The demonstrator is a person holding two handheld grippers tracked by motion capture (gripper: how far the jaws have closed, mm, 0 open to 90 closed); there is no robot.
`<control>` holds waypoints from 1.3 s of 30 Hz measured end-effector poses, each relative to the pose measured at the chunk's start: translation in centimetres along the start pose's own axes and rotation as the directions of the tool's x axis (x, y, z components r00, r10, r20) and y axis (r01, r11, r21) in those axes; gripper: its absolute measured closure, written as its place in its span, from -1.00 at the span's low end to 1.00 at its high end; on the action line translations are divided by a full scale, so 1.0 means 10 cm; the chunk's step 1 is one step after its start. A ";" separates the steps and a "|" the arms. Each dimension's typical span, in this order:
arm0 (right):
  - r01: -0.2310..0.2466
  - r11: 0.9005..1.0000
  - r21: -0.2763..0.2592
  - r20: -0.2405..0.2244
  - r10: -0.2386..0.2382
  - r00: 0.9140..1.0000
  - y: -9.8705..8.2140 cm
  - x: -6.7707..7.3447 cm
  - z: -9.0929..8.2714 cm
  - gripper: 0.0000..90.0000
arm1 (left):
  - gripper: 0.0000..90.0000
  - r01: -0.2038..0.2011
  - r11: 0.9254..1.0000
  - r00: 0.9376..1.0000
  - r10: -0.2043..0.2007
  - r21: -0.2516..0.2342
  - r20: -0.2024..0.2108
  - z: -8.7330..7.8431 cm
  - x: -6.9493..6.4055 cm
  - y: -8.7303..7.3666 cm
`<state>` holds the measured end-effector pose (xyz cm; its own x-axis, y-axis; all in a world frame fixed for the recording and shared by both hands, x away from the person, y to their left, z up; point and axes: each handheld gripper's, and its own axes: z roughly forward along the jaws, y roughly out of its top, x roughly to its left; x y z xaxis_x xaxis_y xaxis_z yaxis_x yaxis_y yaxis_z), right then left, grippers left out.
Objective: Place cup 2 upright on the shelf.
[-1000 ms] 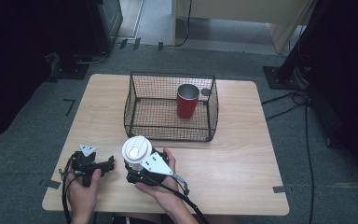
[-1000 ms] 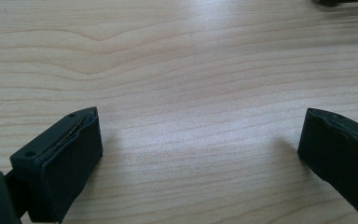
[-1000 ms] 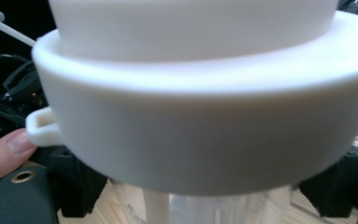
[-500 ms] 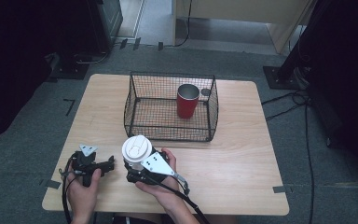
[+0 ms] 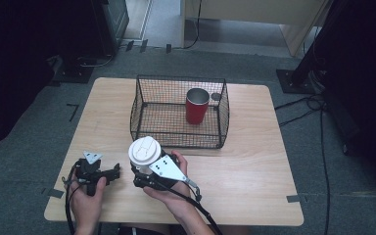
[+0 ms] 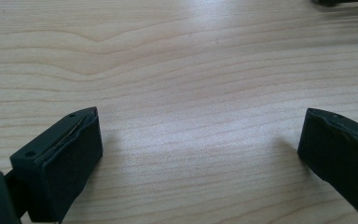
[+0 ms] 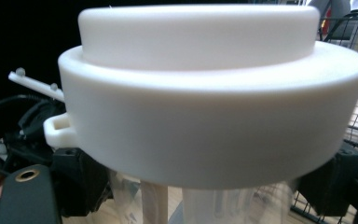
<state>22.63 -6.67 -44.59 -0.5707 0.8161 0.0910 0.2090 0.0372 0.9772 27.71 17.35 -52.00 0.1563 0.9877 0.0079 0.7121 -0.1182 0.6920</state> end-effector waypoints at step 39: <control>0.057 0.992 -0.110 0.086 -0.048 0.995 0.63 -0.20 0.11 -0.64 | -0.99 0.000 1.000 1.000 0.000 0.001 0.000 0.00 0.00 0.00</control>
<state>25.97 -7.46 -38.84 -0.5098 0.8599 0.0275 0.0878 0.0202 0.9959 27.71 17.35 -52.00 0.1558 0.9878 0.0079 0.7128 -0.1180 0.6913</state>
